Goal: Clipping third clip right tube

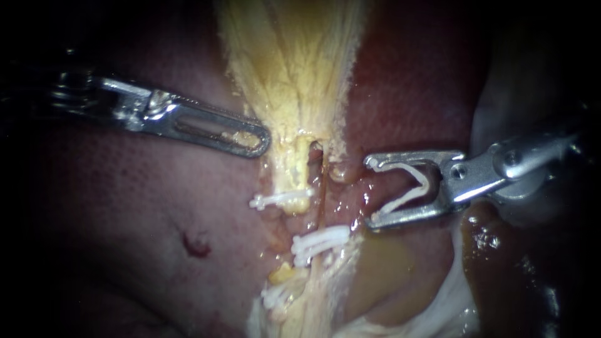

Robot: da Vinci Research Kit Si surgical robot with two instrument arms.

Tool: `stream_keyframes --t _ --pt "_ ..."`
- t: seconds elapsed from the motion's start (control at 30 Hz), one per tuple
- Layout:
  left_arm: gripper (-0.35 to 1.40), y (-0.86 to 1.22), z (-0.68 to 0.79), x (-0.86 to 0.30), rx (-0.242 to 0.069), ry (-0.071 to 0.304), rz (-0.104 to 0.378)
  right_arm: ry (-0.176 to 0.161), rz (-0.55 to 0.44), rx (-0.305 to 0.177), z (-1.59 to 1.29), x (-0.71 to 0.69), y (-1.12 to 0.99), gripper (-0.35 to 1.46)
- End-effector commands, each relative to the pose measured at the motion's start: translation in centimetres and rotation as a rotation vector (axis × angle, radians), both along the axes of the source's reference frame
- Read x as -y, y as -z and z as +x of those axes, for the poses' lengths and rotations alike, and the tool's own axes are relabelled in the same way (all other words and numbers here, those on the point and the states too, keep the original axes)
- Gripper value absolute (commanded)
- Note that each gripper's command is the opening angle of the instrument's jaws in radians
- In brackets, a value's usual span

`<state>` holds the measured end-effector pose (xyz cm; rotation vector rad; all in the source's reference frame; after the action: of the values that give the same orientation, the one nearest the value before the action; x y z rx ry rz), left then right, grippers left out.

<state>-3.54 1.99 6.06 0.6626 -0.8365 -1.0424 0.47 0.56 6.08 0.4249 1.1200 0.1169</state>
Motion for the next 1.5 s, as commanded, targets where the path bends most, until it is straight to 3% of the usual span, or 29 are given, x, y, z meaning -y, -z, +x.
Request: stream_keyframes --t 0.03,0.17,0.27,0.47,0.6,0.83,0.97,1.23,1.5 --pt "-0.35 0.0 0.0 0.0 0.001 -0.001 0.001 0.0 0.0 0.0 0.0 0.0 0.0 0.5" --pt "-0.35 0.05 0.07 -0.01 0.004 -0.005 0.003 0.002 0.001 -0.002 0.0 0.0 0.0 0.5" --pt "-0.35 0.13 0.2 -0.05 0.006 -0.008 0.006 0.002 0.001 -0.001 0.0 0.0 0.0 0.5" --pt "-0.35 0.42 0.56 -0.25 -0.007 0.022 -0.006 0.002 0.001 -0.001 0.02 0.0 -0.01 0.5" --pt "-0.35 0.55 0.7 -0.36 -0.007 0.038 -0.019 0.005 0.004 -0.004 0.03 -0.01 -0.01 0.5" --pt "-0.35 0.55 0.7 -0.35 -0.008 0.043 -0.022 0.011 0.008 -0.012 0.08 0.0 0.0 0.5" --pt "-0.35 0.53 0.7 -0.34 -0.009 0.044 -0.023 0.039 0.019 -0.032 0.18 -0.01 -0.02 0.5" --pt "-0.35 0.52 0.69 -0.32 -0.01 0.045 -0.024 0.011 0.124 -0.017 0.46 0.03 -0.19 0.5" --pt "-0.35 0.52 0.68 -0.32 -0.01 0.045 -0.024 -0.014 0.218 0.0 0.74 0.03 -0.51 0.5"
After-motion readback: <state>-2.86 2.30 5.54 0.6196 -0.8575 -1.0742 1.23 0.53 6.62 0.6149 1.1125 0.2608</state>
